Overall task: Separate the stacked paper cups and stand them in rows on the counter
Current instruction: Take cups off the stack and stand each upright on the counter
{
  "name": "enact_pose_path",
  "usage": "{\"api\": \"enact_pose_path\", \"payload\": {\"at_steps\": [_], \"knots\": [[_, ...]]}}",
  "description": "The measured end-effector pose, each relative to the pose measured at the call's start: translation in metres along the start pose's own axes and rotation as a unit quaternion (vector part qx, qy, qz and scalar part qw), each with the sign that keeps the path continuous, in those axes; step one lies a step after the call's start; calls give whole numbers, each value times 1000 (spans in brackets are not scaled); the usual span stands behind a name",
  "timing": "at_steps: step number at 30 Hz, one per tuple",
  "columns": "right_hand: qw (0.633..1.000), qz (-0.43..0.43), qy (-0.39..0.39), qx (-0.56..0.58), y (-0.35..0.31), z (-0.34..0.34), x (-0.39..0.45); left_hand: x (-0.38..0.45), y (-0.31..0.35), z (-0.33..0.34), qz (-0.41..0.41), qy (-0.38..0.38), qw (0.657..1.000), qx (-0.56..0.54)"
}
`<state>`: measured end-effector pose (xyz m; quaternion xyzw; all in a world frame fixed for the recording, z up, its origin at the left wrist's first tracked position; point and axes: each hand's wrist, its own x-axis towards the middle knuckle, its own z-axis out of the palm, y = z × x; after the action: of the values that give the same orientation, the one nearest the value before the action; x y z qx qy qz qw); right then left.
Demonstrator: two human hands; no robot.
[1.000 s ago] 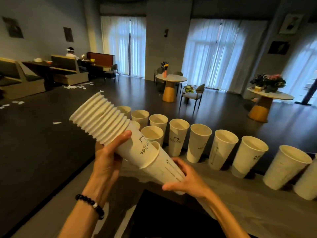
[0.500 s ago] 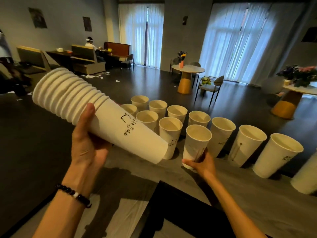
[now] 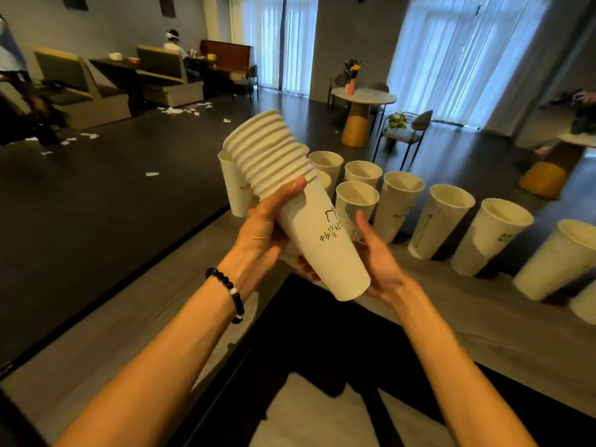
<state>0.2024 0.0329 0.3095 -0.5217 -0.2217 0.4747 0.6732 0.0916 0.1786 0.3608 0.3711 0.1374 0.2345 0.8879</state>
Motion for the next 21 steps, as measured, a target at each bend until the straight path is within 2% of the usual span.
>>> {"api": "enact_pose_path", "payload": {"at_steps": [1, 4, 5, 8, 10, 12, 14, 17, 21], "knots": [[999, 3, -36, -7, 3, 0, -4, 1, -7, 2, -5, -3, 1000, 3], [997, 5, -32, -63, 11, -7, -13, 4, -14, 3, 15, -16, 999, 41], [995, -13, 0, -103, 4, -21, -23, 5, -18, 17, 26, -49, 997, 60], [974, -30, 60, -219, 11, -30, -29, 5, -20, 6, 79, -50, 988, 126], [945, -57, 102, -305, 15, -45, -38, 6, -13, 7, 96, -47, 988, 112], [922, -89, 178, -331, 12, -63, -46, 12, 0, 19, 107, -44, 991, 68], [913, -103, 240, -315, 14, -75, -45, 16, 16, 25, 122, -33, 992, 20], [914, -99, 329, -217, 21, -91, -32, 22, 31, 25, 120, -17, 991, -64], [900, -98, 382, -189, 25, -106, -11, 27, 30, 18, 112, 3, 991, -75]]}}
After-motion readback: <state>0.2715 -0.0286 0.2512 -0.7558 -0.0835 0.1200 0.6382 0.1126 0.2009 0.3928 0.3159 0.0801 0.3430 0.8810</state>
